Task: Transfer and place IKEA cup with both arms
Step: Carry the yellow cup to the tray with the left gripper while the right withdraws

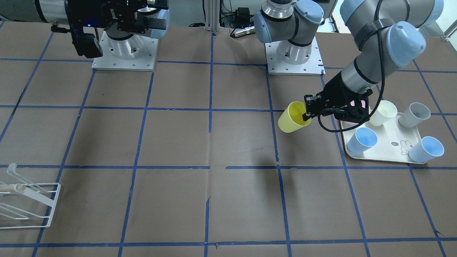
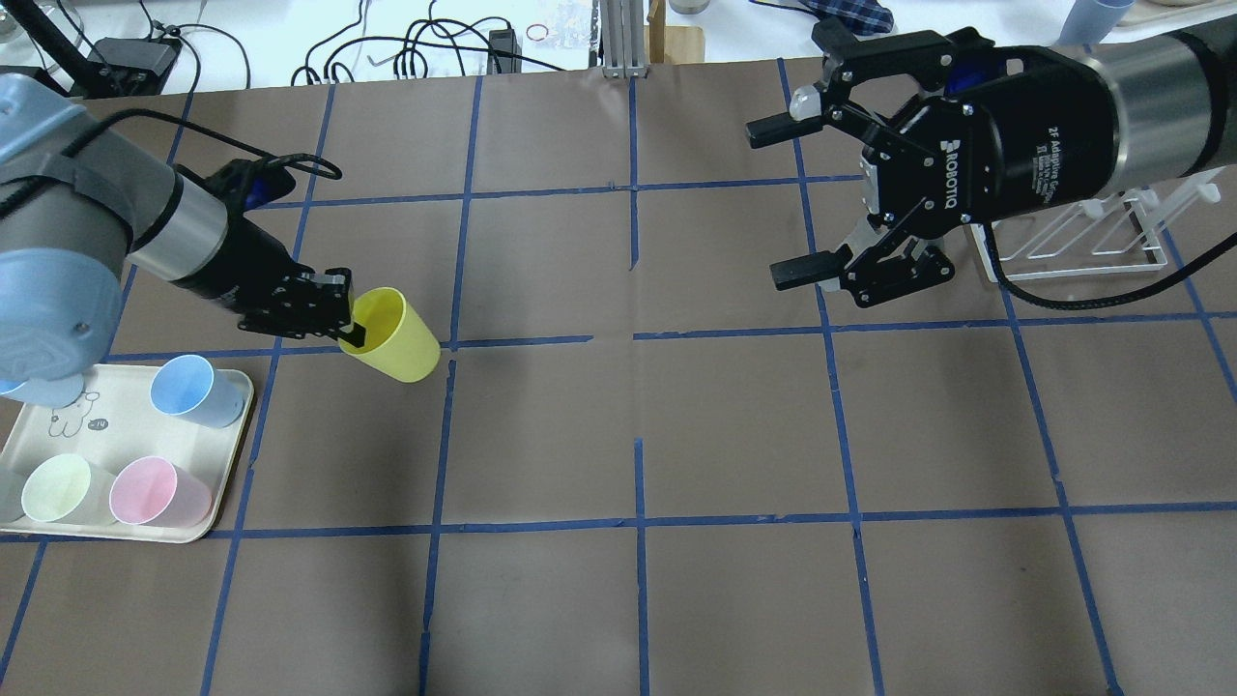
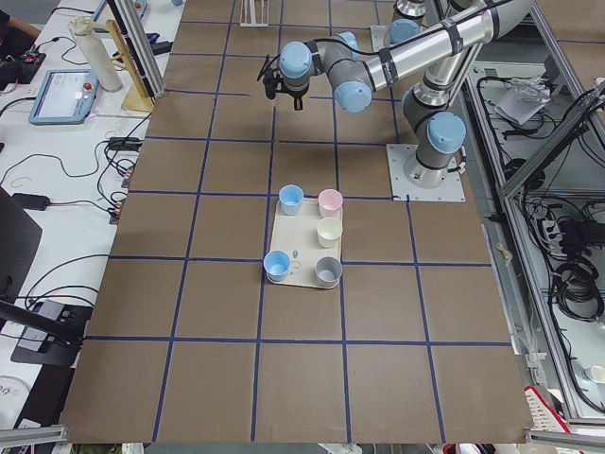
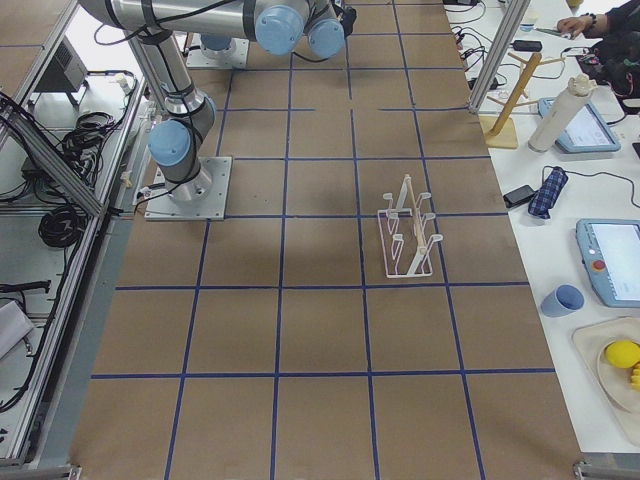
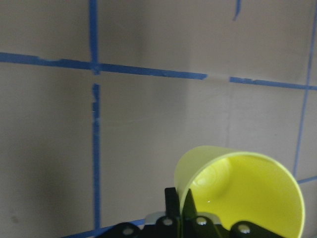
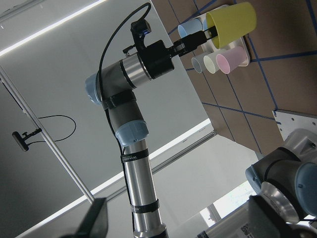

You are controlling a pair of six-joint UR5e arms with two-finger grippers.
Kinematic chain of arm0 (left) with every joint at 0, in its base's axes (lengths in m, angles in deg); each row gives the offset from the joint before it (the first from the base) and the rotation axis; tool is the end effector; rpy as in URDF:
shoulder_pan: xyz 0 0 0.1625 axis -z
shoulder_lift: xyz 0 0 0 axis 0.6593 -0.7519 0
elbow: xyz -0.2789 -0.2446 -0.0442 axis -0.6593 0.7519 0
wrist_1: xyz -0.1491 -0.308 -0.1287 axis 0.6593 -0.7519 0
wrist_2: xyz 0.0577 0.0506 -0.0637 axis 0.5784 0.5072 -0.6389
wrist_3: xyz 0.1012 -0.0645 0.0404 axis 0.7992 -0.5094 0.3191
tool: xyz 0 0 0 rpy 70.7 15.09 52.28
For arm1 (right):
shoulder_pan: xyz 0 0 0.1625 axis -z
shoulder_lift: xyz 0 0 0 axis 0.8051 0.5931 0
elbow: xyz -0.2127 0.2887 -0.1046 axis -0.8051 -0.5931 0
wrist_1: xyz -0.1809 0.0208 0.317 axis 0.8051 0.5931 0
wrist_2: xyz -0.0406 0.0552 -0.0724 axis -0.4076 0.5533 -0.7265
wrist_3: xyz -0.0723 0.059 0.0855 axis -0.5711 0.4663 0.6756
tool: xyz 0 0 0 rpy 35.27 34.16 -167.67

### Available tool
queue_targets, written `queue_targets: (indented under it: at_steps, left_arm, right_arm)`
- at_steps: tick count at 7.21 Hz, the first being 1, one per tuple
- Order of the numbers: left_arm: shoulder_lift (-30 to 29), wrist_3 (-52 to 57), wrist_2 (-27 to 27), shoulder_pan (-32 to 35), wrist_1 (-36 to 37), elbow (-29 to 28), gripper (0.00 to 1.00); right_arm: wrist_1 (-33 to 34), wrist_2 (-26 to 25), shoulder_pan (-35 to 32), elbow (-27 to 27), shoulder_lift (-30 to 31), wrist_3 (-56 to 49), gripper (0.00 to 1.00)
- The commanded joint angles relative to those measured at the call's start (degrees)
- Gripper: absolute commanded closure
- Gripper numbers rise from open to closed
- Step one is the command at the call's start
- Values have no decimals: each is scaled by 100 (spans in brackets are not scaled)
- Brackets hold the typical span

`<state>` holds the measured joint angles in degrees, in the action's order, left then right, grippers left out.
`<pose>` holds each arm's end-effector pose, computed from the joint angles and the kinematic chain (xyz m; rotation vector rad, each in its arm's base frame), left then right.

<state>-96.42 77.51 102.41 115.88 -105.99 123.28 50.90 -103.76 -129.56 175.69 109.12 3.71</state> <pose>-0.0455 -0.4376 0.3012 0.0505 -2.9127 -0.0548 0.1630 -0.3726 0.4353 0.3193 1.7574 0.4557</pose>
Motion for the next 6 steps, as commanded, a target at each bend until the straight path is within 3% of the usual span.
queue_targets:
  at_steps: [1, 4, 6]
  left_arm:
    - [-90, 997, 1329, -236, -22, -616, 100]
    - [-379, 3343, 1385, -2079, 118, -688, 100]
    - [-914, 4576, 1315, -2828, 425, -1038, 100]
  right_arm:
    - [296, -455, 0, -9, -56, 88, 0]
    - [2391, -2149, 0, 9, -118, 1832, 0]
    - [2881, -3057, 0, 0, -276, 2172, 0]
